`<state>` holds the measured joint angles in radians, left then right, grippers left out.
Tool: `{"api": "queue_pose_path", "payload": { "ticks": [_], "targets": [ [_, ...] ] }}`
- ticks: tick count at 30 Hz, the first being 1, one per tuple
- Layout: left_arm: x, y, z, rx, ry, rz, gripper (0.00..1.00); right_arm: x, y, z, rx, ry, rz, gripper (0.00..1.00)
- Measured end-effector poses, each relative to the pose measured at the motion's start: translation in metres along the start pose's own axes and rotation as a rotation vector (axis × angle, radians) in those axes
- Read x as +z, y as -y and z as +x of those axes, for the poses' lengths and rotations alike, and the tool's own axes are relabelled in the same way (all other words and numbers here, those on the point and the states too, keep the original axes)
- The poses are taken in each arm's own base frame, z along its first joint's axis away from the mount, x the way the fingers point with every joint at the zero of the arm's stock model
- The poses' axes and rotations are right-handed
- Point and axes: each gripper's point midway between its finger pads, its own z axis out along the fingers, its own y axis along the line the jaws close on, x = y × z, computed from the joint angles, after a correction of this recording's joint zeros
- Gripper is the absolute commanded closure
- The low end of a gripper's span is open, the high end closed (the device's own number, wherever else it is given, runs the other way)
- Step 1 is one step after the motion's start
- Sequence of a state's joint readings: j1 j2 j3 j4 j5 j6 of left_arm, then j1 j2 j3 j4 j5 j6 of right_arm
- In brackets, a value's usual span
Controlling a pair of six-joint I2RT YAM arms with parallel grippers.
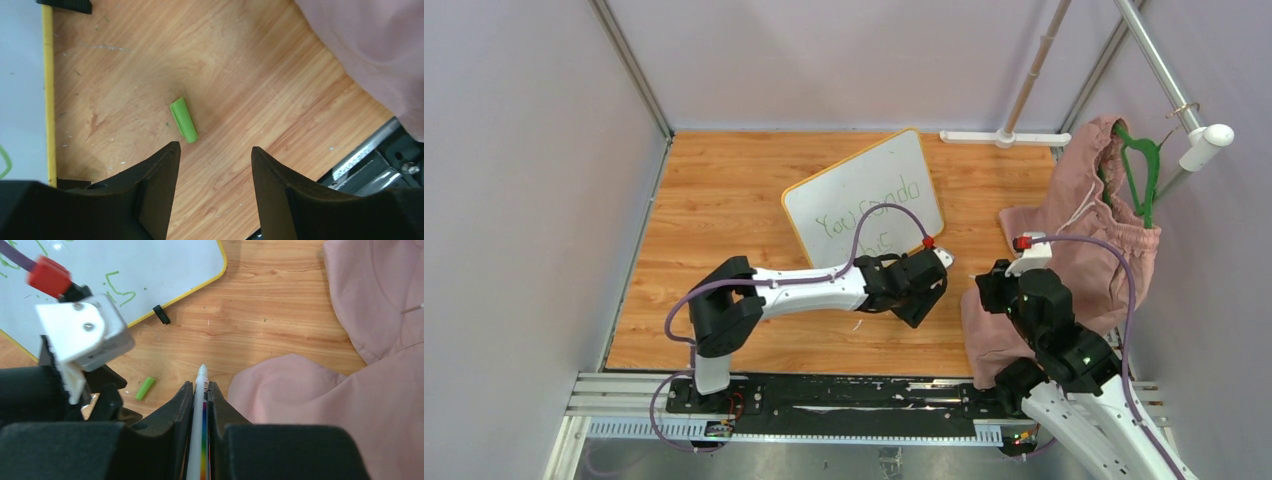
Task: Write a sentence on the whiteboard
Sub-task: Close the whiteboard marker at the center of the board.
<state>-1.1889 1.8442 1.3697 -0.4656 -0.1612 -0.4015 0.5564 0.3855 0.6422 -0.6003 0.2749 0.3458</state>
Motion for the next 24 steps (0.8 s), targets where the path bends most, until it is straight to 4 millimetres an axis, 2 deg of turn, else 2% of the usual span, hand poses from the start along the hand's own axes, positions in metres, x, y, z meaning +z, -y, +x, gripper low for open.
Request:
{"api": "queue_pose_path", "payload": {
  "ticks": [4, 9, 24],
  "targets": [
    [0.016, -0.003, 0.017, 0.010, -0.064, -0.021, 0.46, -0.002, 0.001, -0.003, 0.005, 0.018, 0.001, 1.00],
    [0.026, -0.006, 0.032, 0.006, -0.114, -0.032, 0.48, -0.004, 0.002, -0.005, 0.010, 0.031, 0.000, 1.00],
    [0.037, -0.020, 0.033, -0.084, -0.148, 0.010, 0.52, -0.007, 0.002, -0.008, 0.016, 0.049, -0.001, 1.00]
  ]
}}
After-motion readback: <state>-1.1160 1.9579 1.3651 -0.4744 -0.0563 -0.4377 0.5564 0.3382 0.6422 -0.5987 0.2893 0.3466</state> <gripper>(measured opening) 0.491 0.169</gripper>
